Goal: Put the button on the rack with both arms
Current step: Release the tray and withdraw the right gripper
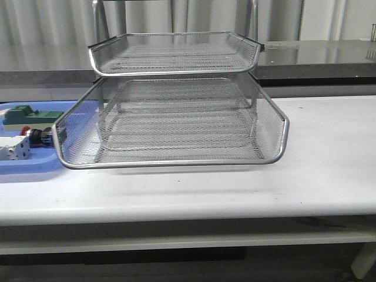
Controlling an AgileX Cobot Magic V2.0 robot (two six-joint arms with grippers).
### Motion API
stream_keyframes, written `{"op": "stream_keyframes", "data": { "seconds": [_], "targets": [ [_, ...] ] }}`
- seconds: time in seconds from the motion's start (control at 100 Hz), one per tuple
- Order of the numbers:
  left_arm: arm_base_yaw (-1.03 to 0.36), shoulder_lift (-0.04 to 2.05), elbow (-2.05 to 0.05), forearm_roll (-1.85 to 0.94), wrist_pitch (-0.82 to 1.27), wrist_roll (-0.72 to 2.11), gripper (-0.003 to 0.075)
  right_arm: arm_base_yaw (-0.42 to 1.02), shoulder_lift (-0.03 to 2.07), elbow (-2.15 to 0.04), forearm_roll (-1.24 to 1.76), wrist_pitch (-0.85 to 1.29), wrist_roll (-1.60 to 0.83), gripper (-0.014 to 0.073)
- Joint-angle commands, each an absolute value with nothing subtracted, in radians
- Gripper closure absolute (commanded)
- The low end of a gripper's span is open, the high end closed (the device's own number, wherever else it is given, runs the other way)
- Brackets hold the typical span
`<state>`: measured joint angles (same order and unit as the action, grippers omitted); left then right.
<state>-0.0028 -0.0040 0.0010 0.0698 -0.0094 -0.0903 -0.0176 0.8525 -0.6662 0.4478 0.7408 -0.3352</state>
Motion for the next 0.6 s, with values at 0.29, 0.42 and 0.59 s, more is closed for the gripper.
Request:
{"op": "stream_keyframes", "data": {
  "seconds": [0.29, 0.42, 0.59],
  "targets": [
    [0.0, -0.038, 0.047, 0.062, -0.092, -0.101, 0.0741, -0.046, 0.745, -0.852, 0.289, 0.914, -0.222, 0.013],
    [0.0, -0.038, 0.047, 0.062, -0.092, -0.101, 0.0741, -0.045, 0.745, -0.867, 0.22, 0.933, -0.167, 0.0131],
    [0.0, -0.038, 0.047, 0.062, -0.092, -0.101, 0.0741, -0.013, 0.745, -0.867, 0.188, 0.932, -0.151, 0.0237]
  ]
}}
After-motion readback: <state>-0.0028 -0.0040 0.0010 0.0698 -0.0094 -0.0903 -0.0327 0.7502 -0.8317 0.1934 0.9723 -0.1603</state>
